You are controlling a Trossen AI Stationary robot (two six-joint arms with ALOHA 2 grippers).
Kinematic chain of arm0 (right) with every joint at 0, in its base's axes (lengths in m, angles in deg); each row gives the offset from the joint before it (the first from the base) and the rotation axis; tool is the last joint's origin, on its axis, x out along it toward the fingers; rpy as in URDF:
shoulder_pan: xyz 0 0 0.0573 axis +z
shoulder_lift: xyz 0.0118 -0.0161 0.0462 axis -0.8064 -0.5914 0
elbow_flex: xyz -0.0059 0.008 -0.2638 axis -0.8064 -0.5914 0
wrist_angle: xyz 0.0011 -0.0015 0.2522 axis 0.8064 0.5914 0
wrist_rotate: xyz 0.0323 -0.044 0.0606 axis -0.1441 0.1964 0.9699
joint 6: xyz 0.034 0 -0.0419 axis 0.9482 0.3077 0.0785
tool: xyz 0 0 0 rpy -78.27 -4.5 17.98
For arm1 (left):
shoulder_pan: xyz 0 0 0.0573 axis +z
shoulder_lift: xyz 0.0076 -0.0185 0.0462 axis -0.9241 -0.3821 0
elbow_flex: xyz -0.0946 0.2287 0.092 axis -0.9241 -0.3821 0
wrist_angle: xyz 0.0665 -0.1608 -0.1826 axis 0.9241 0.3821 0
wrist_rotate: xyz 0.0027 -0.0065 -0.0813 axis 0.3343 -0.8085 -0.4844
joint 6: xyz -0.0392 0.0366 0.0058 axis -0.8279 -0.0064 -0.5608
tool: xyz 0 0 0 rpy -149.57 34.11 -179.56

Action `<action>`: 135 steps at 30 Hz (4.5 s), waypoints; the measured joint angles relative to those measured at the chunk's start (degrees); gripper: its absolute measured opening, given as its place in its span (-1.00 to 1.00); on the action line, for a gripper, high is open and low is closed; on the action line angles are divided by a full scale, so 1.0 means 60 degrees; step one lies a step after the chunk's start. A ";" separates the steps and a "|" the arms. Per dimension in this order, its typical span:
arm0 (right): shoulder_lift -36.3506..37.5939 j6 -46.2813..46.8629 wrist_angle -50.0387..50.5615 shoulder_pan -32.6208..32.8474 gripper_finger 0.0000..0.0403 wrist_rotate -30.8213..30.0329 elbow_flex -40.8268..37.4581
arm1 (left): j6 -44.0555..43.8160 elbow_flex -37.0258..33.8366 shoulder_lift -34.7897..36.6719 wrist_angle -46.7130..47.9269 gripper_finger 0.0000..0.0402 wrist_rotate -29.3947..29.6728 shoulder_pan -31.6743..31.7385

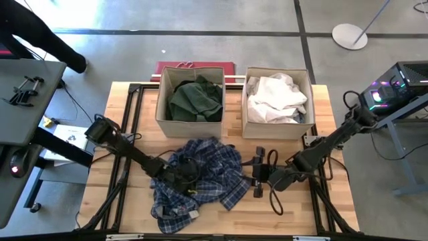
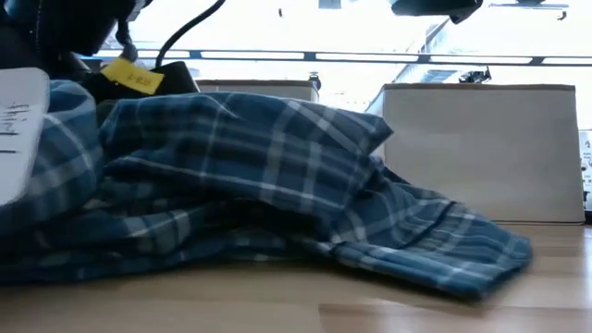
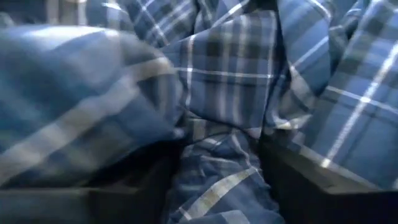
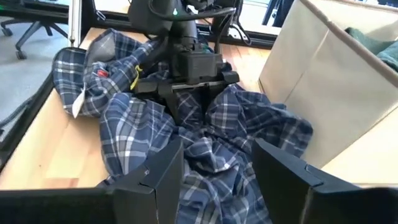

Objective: Sort clothes
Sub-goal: Put the blue patterned shirt into the left brown bin

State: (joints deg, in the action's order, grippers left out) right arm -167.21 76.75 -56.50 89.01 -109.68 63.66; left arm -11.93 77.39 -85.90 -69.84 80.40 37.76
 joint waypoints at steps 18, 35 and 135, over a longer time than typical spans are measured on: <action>0.1130 -0.1299 -0.0129 0.1185 -0.11 -0.0912 0.0404 | 0.3175 0.2790 0.3498 0.3690 -0.96 0.3169 -0.0480; 0.1165 -0.1534 0.0016 0.1392 -0.11 -0.1813 0.0372 | 1.9212 0.8827 0.4319 -0.1107 -0.97 0.6492 0.1977; 0.1158 -0.0449 0.0770 0.1373 -0.11 -0.1805 0.0364 | 0.4344 0.9794 0.2728 0.8686 -0.85 -0.3939 0.9858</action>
State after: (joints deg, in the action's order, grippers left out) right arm -160.26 74.06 -51.88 97.25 -120.51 65.85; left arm 14.14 136.16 -69.53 -17.72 56.76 96.91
